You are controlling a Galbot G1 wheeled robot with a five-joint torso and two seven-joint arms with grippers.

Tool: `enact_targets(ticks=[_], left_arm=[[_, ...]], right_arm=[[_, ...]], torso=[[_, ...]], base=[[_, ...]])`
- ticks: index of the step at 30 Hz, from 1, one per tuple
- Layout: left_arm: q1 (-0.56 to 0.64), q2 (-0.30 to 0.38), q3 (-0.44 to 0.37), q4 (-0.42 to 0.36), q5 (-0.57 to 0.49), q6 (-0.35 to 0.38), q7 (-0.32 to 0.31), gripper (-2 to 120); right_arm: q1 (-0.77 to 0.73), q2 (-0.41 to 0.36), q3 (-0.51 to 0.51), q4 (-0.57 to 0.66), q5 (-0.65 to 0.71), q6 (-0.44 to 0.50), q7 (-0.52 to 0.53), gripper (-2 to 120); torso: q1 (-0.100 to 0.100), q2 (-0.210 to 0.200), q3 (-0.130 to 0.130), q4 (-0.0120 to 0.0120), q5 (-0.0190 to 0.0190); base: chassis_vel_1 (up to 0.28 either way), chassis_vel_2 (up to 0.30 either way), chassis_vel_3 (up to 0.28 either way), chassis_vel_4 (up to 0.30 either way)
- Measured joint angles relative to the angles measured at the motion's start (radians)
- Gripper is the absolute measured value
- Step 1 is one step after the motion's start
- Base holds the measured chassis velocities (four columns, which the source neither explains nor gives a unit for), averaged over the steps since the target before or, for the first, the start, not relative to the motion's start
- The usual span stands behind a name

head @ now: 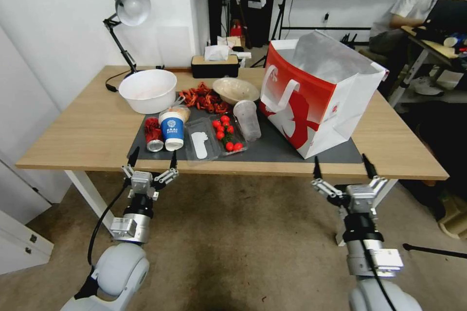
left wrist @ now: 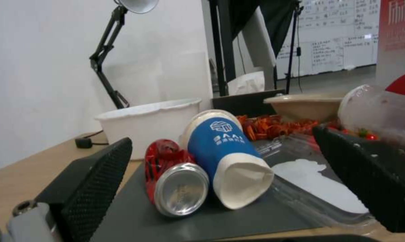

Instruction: Pick up the food delivery bag from the floor and place it on the table.

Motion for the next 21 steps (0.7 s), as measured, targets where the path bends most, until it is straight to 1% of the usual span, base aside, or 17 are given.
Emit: enact_targets(ticks=[6, 13, 17, 21], left_arm=[[0.004, -0.017, -0.001, -0.009, -0.011, 0.012, -0.004, 100], [0.004, -0.043, 0.005, -0.002, -0.025, -0.003, -0.005, 100], [-0.008, -0.086, -0.011, 0.008, -0.031, -0.017, 0.006, 100], [-0.003, -0.111, -0.011, 0.014, -0.016, -0.020, 0.010, 100]], right_arm=[[0.004, -0.001, -0.013, -0.037, -0.021, 0.032, -0.008, 100], [0.015, -0.002, -0.013, -0.048, -0.021, 0.045, -0.016, 100], [0.025, -0.002, -0.017, -0.049, -0.024, 0.045, -0.016, 100], [0.028, -0.003, -0.018, -0.050, -0.024, 0.045, -0.014, 100]], torso=[[0.000, 0.000, 0.000, -0.0002, 0.0000], [0.000, 0.000, 0.000, -0.0002, 0.0000], [0.000, 0.000, 0.000, -0.0002, 0.0000], [0.000, 0.000, 0.000, -0.0002, 0.0001]], base=[[0.000, 0.000, 0.000, 0.000], [0.000, 0.000, 0.000, 0.000], [0.000, 0.000, 0.000, 0.000], [0.000, 0.000, 0.000, 0.000]])
